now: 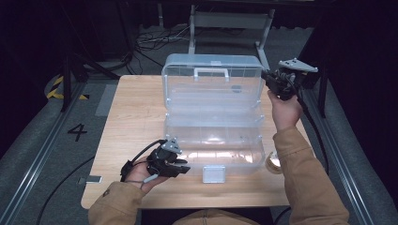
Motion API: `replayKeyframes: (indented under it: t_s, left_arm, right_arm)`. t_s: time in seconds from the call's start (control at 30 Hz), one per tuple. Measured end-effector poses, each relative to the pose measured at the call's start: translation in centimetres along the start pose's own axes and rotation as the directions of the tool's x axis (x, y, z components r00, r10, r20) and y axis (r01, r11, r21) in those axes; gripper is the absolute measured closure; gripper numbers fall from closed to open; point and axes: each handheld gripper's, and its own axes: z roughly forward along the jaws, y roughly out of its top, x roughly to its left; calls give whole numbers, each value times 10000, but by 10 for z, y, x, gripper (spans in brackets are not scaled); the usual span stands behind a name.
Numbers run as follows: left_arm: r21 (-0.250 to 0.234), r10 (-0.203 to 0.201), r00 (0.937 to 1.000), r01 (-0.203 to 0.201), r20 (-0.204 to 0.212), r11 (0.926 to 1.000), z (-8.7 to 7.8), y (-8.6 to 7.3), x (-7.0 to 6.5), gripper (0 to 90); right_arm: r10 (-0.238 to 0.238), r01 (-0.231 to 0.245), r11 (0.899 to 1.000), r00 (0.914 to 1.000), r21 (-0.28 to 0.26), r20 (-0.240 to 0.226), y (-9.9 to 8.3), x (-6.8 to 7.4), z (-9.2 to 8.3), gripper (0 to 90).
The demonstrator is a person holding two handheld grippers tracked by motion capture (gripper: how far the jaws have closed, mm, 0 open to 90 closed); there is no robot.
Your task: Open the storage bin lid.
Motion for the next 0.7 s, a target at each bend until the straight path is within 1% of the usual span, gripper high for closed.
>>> replayKeyframes:
  t_s: [0.3,0.47,0.7]
  left_arm:
    - [-55,108,9999,-108,-16,9999,0,-1,0,709]
    - [-75,116,9999,-116,-36,9999,0,-1,0,709]
    - [-106,144,9999,-145,-46,9998,0,-1,0,710]
  right_arm:
    - [297,-292,9993,9994,252,-175,3,-6,16,861]
    - [214,-207,9993,9995,316,-211,3,-9,23,862]
    - [351,-333,9983,9987,480,-371,4,-14,33,862]
